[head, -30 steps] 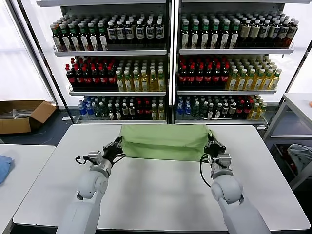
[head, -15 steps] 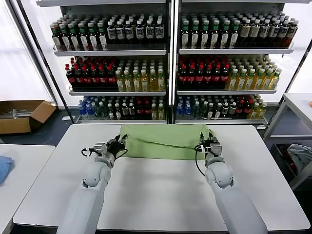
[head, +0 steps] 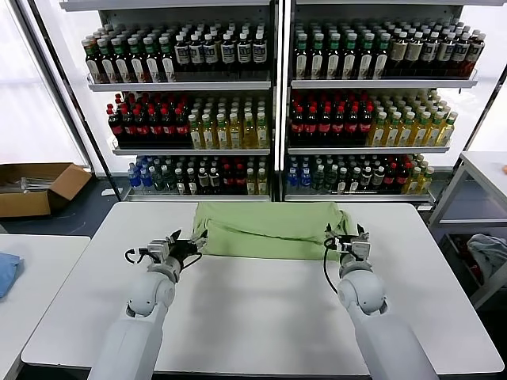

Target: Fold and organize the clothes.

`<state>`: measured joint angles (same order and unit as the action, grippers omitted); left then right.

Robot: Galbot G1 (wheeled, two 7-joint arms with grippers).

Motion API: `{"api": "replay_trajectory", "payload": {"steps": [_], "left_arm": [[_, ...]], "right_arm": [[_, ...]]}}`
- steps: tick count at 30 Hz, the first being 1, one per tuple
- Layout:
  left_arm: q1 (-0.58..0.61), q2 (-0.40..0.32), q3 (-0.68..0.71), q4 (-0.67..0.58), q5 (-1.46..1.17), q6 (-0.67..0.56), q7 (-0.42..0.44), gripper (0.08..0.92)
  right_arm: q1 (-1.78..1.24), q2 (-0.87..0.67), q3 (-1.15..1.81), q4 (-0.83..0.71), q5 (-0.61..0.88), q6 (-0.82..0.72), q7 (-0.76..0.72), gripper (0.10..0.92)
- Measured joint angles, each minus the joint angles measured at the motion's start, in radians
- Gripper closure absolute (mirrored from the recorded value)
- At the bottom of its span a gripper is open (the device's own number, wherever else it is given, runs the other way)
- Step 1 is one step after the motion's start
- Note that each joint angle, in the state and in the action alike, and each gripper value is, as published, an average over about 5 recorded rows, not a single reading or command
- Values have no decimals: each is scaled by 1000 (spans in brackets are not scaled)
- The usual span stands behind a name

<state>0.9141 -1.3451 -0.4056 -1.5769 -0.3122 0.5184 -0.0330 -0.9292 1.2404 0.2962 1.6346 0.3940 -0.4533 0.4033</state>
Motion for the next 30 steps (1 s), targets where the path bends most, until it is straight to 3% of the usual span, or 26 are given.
{"api": "replay_trajectory", "payload": {"steps": [10,13,16,30], "left_arm": [[9,-6,11,-1,27,22,-4,177],[8,-5,11,11,35,25,-4,213],[7,-5,10,26,42,28,-4,295],[37,-9,12,42,52,41,3,702]], "right_arm": [[-45,-13,9,14,19,-17,15,203],[-56,-12,7,6,24,-16,16,213],[-65,-10,7,-4,27,-14,17,267],[-102,0,12,-14,42,3,14,670]]}}
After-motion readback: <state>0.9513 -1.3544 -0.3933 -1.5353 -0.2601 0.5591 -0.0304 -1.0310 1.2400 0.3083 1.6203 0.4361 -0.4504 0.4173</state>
